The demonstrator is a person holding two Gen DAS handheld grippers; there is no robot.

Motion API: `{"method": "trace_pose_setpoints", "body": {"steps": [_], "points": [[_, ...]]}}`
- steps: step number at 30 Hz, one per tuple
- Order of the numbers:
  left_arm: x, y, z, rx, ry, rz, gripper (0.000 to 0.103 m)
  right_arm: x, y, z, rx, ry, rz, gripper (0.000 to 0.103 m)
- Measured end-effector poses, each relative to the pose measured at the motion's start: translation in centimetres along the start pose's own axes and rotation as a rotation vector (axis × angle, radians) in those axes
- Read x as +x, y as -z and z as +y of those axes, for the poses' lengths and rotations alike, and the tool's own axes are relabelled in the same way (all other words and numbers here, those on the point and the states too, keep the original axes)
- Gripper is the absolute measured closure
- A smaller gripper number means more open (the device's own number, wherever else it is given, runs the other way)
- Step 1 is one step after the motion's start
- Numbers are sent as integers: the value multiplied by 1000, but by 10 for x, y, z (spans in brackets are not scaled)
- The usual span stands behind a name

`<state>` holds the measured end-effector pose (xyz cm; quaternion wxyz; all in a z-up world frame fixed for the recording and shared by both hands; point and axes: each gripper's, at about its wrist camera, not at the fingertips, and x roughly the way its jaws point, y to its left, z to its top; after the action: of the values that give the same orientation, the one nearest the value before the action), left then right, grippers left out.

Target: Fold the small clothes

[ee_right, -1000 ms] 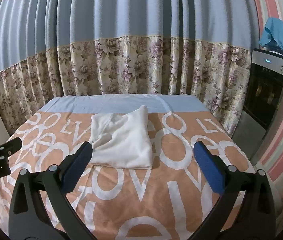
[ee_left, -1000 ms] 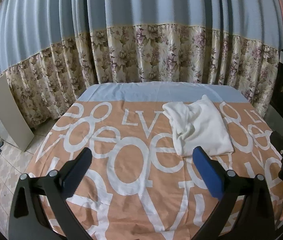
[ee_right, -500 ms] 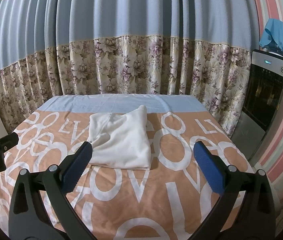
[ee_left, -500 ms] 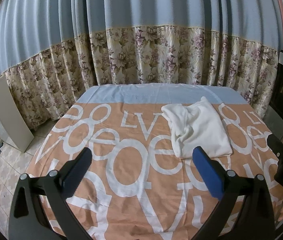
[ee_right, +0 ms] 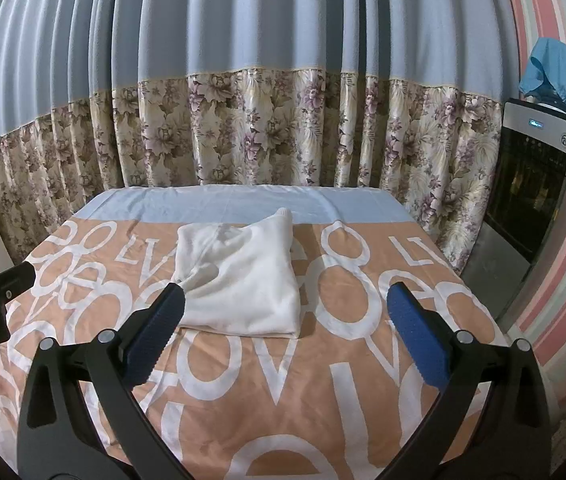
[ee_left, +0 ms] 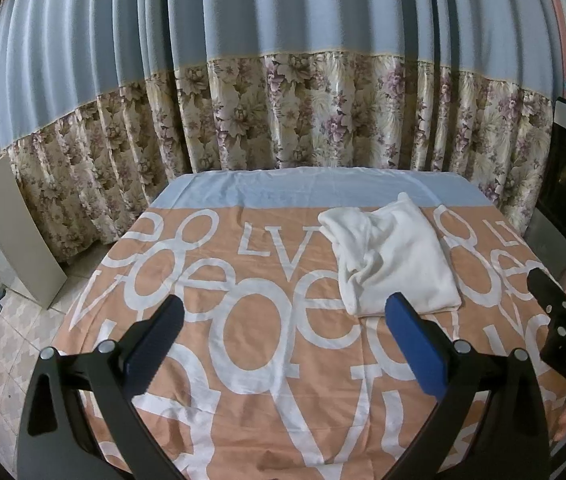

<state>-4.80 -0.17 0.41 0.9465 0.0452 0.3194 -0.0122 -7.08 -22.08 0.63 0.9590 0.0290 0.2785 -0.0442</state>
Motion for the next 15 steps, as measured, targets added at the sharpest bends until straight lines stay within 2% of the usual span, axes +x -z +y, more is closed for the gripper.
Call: {"method": "trace_pose_setpoints", "body": {"steps": [15], "points": [[-1, 0, 0, 4, 0, 4, 2, 1, -1, 0, -1, -1, 2, 3]]}}
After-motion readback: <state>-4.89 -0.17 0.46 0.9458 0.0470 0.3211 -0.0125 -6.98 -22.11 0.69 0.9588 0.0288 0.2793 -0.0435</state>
